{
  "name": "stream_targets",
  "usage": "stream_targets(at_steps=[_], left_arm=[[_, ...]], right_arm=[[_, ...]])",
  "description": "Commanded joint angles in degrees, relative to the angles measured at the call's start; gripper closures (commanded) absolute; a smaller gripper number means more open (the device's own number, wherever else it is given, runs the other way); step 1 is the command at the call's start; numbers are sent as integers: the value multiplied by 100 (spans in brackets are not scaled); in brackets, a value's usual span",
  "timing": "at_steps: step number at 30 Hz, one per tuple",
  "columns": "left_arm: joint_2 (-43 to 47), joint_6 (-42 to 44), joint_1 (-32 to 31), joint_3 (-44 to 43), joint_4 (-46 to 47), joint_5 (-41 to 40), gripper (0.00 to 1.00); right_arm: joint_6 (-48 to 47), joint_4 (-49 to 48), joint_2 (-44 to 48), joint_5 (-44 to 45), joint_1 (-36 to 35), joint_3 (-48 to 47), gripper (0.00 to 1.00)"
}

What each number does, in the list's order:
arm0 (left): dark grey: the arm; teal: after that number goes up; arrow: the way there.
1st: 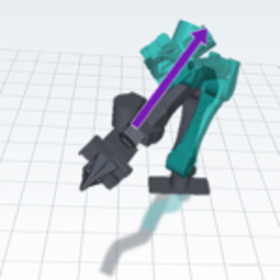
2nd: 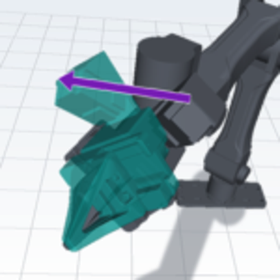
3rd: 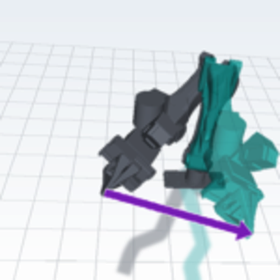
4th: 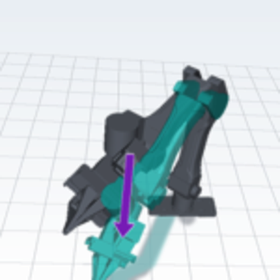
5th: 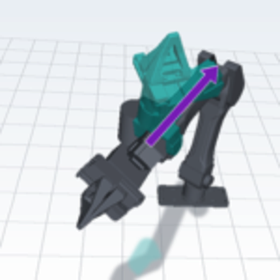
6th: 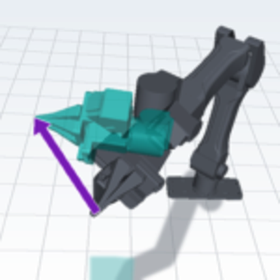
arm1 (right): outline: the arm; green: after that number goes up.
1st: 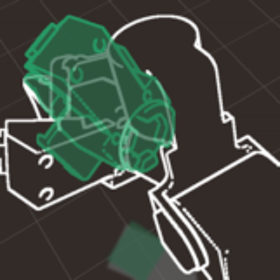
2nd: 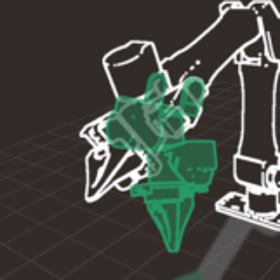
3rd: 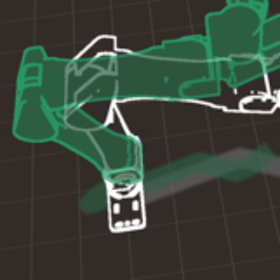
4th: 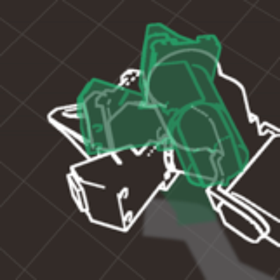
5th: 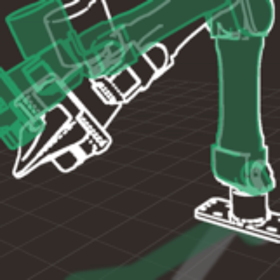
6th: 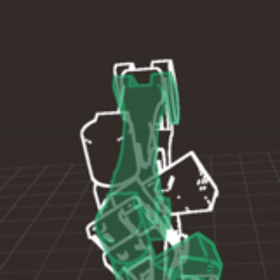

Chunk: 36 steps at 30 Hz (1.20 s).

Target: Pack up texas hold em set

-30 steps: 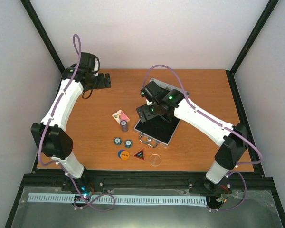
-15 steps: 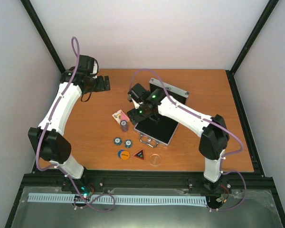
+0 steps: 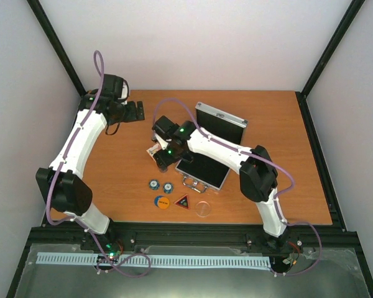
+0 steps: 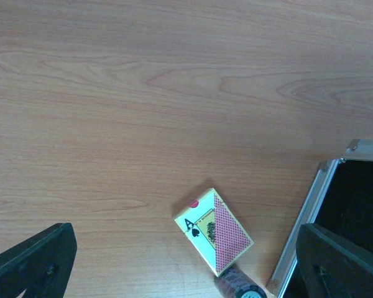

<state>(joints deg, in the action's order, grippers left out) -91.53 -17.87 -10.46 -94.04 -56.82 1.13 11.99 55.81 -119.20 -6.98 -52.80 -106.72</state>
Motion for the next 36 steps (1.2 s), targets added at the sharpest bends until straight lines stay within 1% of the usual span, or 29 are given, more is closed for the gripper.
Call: stream_targets(at_steps=[1,7,16,23,26,36], left_arm=[[142,-84,9,-1,107,103,0],[229,-114,9,-29,87,-54,0],[354,-147,9,110,135,-14,0],[374,-137,9,145,143,-59,0],[374,-128,9,136,135,-81,0],[409,-101,9,188,99,-93,0]], right_arm=[[-136,15,-305,-258,-36,-181,24],[-226,92,-688,-332,-47,-589,24],[-216,169,-1064,-31,-47,-973,23],[-227,221,-1255,3,-47,-1081,24],[-240,286,-1315,65,-47,-1184,26],[-267,238,-1349,106,-47,-1201,27]])
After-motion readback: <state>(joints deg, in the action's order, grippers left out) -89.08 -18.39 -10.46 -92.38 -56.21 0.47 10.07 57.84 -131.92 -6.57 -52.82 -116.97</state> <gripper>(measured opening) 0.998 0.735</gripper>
